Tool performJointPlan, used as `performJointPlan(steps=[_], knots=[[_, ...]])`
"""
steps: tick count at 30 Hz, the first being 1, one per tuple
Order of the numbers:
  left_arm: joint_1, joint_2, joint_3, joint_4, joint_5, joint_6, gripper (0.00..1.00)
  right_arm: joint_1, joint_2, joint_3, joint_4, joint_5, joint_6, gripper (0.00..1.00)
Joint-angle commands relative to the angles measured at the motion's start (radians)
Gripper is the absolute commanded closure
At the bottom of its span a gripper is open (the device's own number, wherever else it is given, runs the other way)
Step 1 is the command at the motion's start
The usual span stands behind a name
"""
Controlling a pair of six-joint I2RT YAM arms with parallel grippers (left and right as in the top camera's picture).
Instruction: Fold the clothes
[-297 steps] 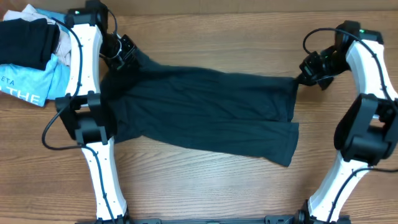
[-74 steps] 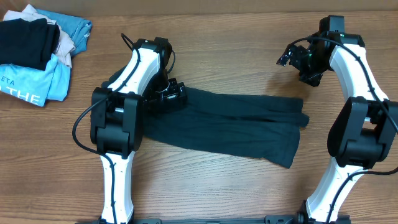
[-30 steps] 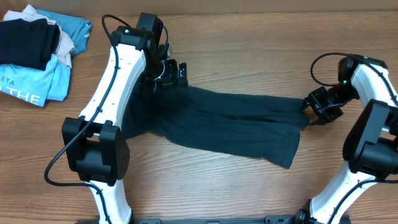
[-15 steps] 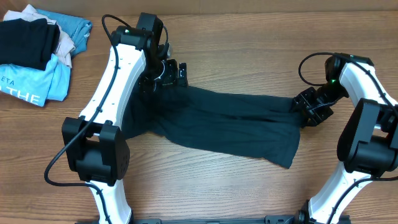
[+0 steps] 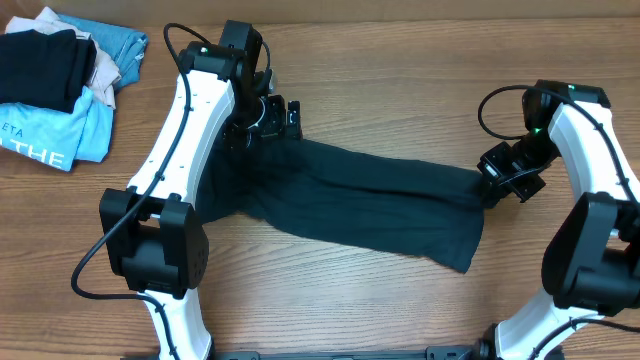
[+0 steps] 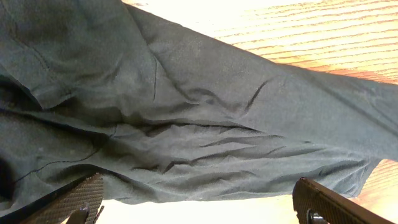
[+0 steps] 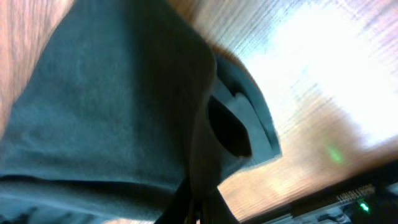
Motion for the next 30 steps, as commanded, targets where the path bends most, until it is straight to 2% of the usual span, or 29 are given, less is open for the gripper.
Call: performJointPlan(steps=[1, 4, 6, 8, 11, 13, 14, 15, 16, 17, 19, 21, 22, 23, 24, 26, 27, 28, 30], knots=[[-0.002, 0.005, 0.001, 0.0, -0.006, -0.007, 0.0, 0.069, -0.027, -0.007, -0.035, 0.023, 0.0, 0.96], [-0.001, 0.005, 0.001, -0.011, -0.007, -0.006, 0.0, 0.163, -0.027, -0.059, -0.018, 0.042, 0.116, 0.95], [-0.001, 0.005, 0.001, -0.024, -0.029, -0.006, 0.0, 0.201, -0.026, -0.106, -0.019, 0.152, 0.246, 0.92], [0.0, 0.005, 0.001, -0.031, -0.037, -0.002, 0.0, 0.2, -0.026, -0.134, -0.02, 0.179, 0.261, 0.92], [-0.001, 0.005, 0.001, -0.035, -0.042, 0.002, 0.0, 0.172, -0.026, -0.166, -0.021, 0.33, 0.317, 0.9], [-0.001, 0.005, 0.001, -0.037, -0.053, 0.002, 0.0, 0.151, -0.026, -0.168, -0.021, 0.338, 0.303, 0.88], [-0.001, 0.005, 0.001, -0.038, -0.055, 0.002, 0.0, 0.142, -0.026, -0.168, -0.009, 0.35, 0.268, 0.48], [-0.001, 0.005, 0.001, -0.039, -0.055, 0.001, 0.0, 0.138, -0.026, -0.168, 0.005, 0.364, 0.223, 0.19], [-0.001, 0.005, 0.001, -0.041, -0.054, 0.002, 0.0, 0.138, -0.026, -0.167, 0.013, 0.379, 0.18, 0.06], [-0.001, 0.005, 0.001, -0.041, -0.054, 0.002, 0.0, 0.138, -0.026, -0.167, 0.014, 0.382, 0.176, 0.01], [-0.002, 0.005, 0.001, -0.033, -0.009, 0.056, 0.0, 0.138, -0.026, -0.167, 0.026, 0.327, 0.148, 0.0], [-0.017, 0.005, 0.001, -0.028, 0.143, 0.235, 0.0, 0.138, -0.026, -0.167, 0.121, 0.059, -0.068, 0.02], [-0.037, 0.005, 0.001, -0.028, 0.15, 0.249, 0.04, 0.138, -0.026, -0.167, 0.165, -0.075, -0.13, 0.12], [-0.055, 0.005, 0.001, -0.023, 0.14, 0.235, 0.2, 0.139, -0.026, -0.167, 0.196, -0.145, -0.153, 0.31], [-0.072, 0.005, 0.001, -0.012, 0.096, 0.182, 0.46, 0.143, -0.026, -0.167, 0.226, -0.189, -0.164, 0.58], [-0.088, 0.006, 0.001, 0.01, 0.031, 0.109, 0.69, 0.156, -0.026, -0.168, 0.229, -0.187, -0.164, 0.7], [-0.095, 0.012, 0.001, 0.027, 0.023, 0.065, 0.87, 0.171, -0.026, -0.172, 0.228, -0.182, -0.164, 0.77], [-0.101, 0.026, 0.0, 0.043, 0.023, 0.015, 0.96, 0.181, -0.026, -0.177, 0.23, -0.177, -0.164, 0.78], [-0.109, 0.081, 0.001, 0.064, 0.033, -0.008, 0.96, 0.203, -0.026, -0.205, 0.256, -0.172, -0.164, 0.79]])
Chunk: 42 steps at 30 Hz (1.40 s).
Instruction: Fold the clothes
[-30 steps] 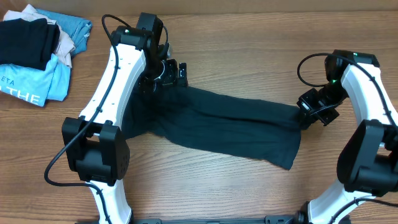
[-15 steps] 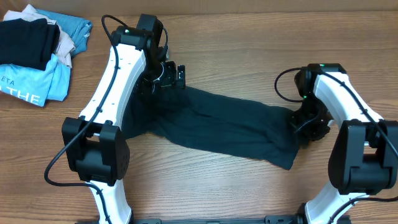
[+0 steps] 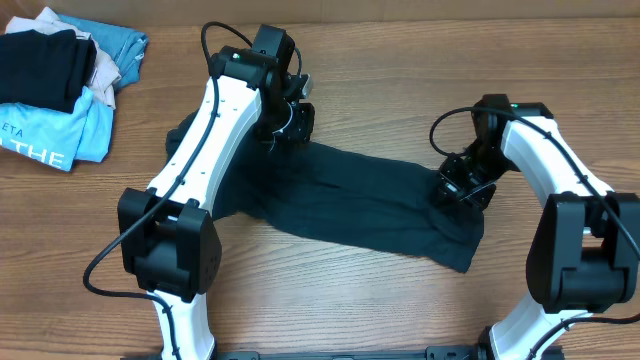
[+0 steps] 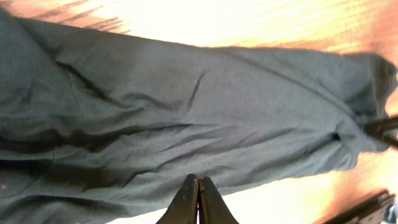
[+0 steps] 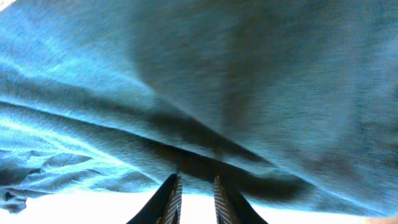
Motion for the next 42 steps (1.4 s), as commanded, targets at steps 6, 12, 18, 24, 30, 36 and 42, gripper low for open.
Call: performJointPlan(steps=[6, 12, 18, 24, 30, 36, 42], knots=[[-0.037, 0.225, 0.001, 0.045, 0.031, -0.08, 0.96, 0.028, -0.021, -0.052, 0.081, -0.027, -0.021, 0.78], [-0.045, 0.29, 0.001, 0.061, -0.001, -0.095, 0.96, 0.028, -0.021, -0.056, 0.082, 0.014, -0.02, 0.74], [-0.018, 0.29, 0.0, 0.035, -0.101, -0.124, 0.96, 0.028, -0.021, -0.113, 0.109, 0.124, 0.04, 0.73], [0.06, 0.29, 0.001, -0.076, -0.27, -0.151, 0.96, 0.027, -0.021, -0.179, 0.176, 0.173, 0.04, 0.7], [0.166, 0.286, 0.001, -0.122, -0.314, -0.136, 0.96, -0.048, -0.021, -0.19, 0.171, 0.282, 0.074, 0.69], [0.114, 0.152, 0.001, -0.074, -0.22, -0.085, 0.96, -0.105, -0.021, -0.19, 0.182, 0.282, 0.058, 0.53], [0.039, 0.158, 0.0, 0.075, -0.175, -0.072, 0.96, -0.105, -0.021, -0.19, 0.201, 0.25, 0.058, 0.48]])
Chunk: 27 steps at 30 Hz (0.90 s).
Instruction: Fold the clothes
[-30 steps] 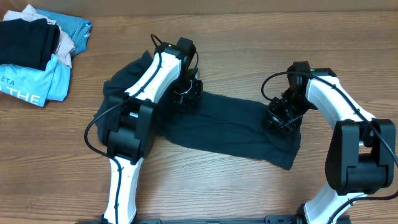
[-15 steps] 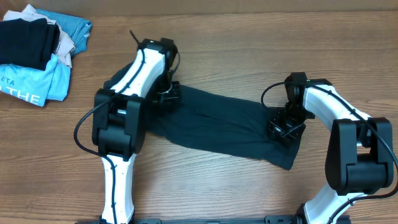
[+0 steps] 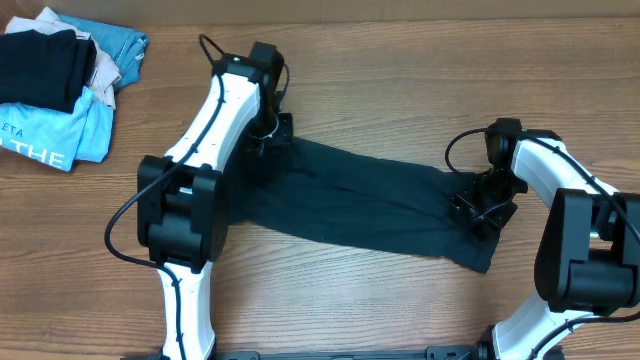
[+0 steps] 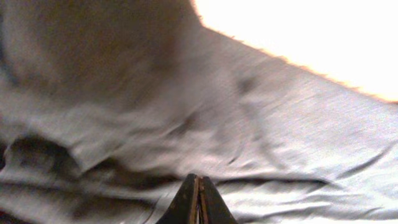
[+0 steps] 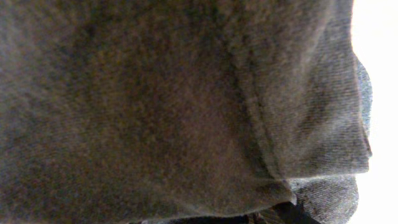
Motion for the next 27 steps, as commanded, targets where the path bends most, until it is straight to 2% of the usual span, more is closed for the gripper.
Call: performJointPlan(steps=[1, 4, 5, 6, 9, 11, 13, 15, 18, 20, 21, 23, 25, 27], knots=[[-0.015, -0.01, 0.004, 0.078, 0.014, 0.018, 0.96, -0.006, -0.019, -0.01, 0.027, -0.009, 0.003, 0.48], [-0.011, 0.015, 0.004, 0.125, 0.022, 0.016, 0.93, -0.006, -0.019, -0.01, 0.026, -0.026, 0.0, 0.47], [-0.011, 0.028, 0.004, 0.113, 0.028, 0.016, 0.79, -0.006, -0.019, -0.01, 0.026, -0.026, 0.0, 0.48], [-0.013, 0.039, 0.004, 0.083, 0.022, 0.018, 0.48, -0.006, -0.019, -0.01, 0.027, -0.026, 0.0, 0.47], [-0.014, 0.044, 0.004, 0.02, 0.02, 0.06, 0.42, -0.006, -0.019, -0.01, 0.037, -0.034, 0.0, 0.47], [-0.026, 0.045, 0.004, -0.005, -0.038, 0.139, 0.28, -0.006, -0.019, -0.01, 0.041, -0.037, 0.0, 0.47], [-0.044, 0.045, 0.004, -0.005, -0.151, 0.214, 0.28, -0.006, -0.019, -0.01, 0.041, -0.037, 0.0, 0.47], [-0.066, 0.045, 0.004, 0.024, -0.16, 0.323, 0.33, -0.006, -0.019, -0.01, 0.037, -0.037, 0.0, 0.47], [-0.1, 0.045, 0.004, 0.045, -0.159, 0.531, 0.35, -0.006, -0.019, -0.01, 0.034, -0.036, -0.019, 0.46], [-0.118, 0.045, 0.004, 0.055, -0.161, 0.622, 0.4, -0.006, -0.019, -0.01, 0.035, -0.036, -0.019, 0.46], [-0.119, 0.045, 0.004, 0.059, -0.161, 0.632, 0.44, -0.006, -0.019, -0.01, 0.035, -0.036, -0.02, 0.43], [-0.118, 0.045, 0.004, 0.042, -0.161, 0.645, 0.44, -0.006, -0.019, -0.01, 0.04, -0.036, -0.042, 0.4], [-0.119, 0.045, 0.004, 0.017, -0.16, 0.645, 0.42, -0.006, -0.019, -0.01, 0.042, -0.036, -0.053, 0.38], [-0.119, 0.045, 0.004, -0.016, -0.161, 0.645, 0.34, -0.006, -0.019, -0.01, 0.042, -0.036, -0.053, 0.37]])
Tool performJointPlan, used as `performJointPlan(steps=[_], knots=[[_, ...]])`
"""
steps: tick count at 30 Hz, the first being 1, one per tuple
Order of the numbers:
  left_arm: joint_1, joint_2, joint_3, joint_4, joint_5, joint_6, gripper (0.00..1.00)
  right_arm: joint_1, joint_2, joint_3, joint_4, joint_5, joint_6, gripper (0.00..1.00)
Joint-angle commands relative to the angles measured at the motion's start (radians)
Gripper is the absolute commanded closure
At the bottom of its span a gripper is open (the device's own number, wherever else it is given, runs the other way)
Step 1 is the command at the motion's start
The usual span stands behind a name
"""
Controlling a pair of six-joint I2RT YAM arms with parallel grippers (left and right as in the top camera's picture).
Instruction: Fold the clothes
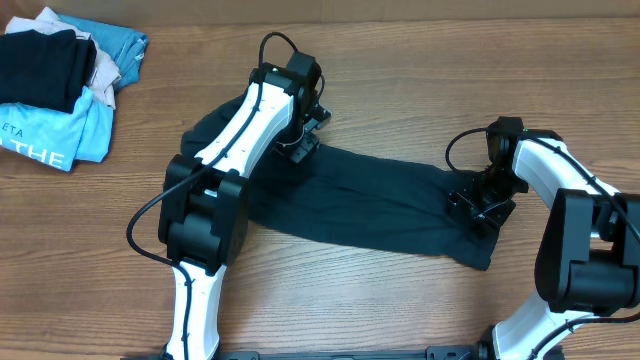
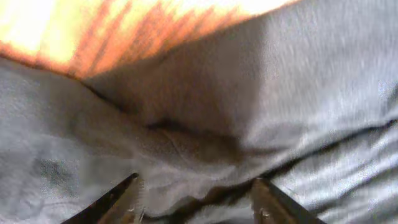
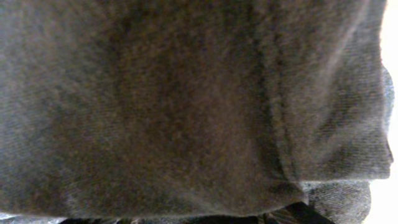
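A dark garment [image 1: 380, 205] lies stretched across the wooden table [image 1: 400, 60] from upper left to lower right. My left gripper [image 1: 303, 140] sits over its upper edge near the middle. In the left wrist view the gripper [image 2: 199, 199] is open, its fingers [image 2: 127, 196] spread wide over rumpled cloth [image 2: 298, 81]. My right gripper [image 1: 482, 207] rests on the garment's right end. In the right wrist view the dark cloth [image 3: 186, 99] fills the frame and hides the fingers.
A pile of other clothes [image 1: 55, 70], black, beige and light blue, lies at the table's far left corner. Both white arms reach in from the near edge, with cables looping by the wrists.
My left gripper has moved right along the garment's upper edge and has gone from shut to open. The right gripper and the garment's right end look unchanged.
The left gripper was open over the garment's upper left while the right was shut on its right end. Then both were further in, the left shut. Then the left sat shut at the upper left and the right lower on the right end. Now the left is open, nearer the middle.
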Motion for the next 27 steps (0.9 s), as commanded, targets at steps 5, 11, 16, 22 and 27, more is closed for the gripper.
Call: performJointPlan(steps=[5, 11, 16, 22, 27], knots=[[-0.047, 0.015, -0.067, 0.043, -0.078, 0.089, 0.25, -0.003, -0.017, -0.01, 0.022, 0.003, -0.019, 0.35], [-0.077, 0.015, -0.185, 0.259, -0.327, -0.019, 0.27, -0.003, -0.017, -0.01, 0.022, 0.003, -0.027, 0.34], [-0.06, 0.015, -0.183, 0.26, -0.435, -0.083, 0.57, -0.003, -0.017, -0.01, 0.023, 0.003, -0.027, 0.34], [-0.063, 0.014, -0.169, 0.206, -0.434, -0.105, 0.78, -0.003, -0.017, -0.01, 0.021, 0.003, -0.027, 0.34], [-0.063, 0.013, -0.136, 0.169, -0.44, -0.124, 0.96, -0.003, -0.017, -0.01, 0.018, 0.003, -0.027, 0.34]])
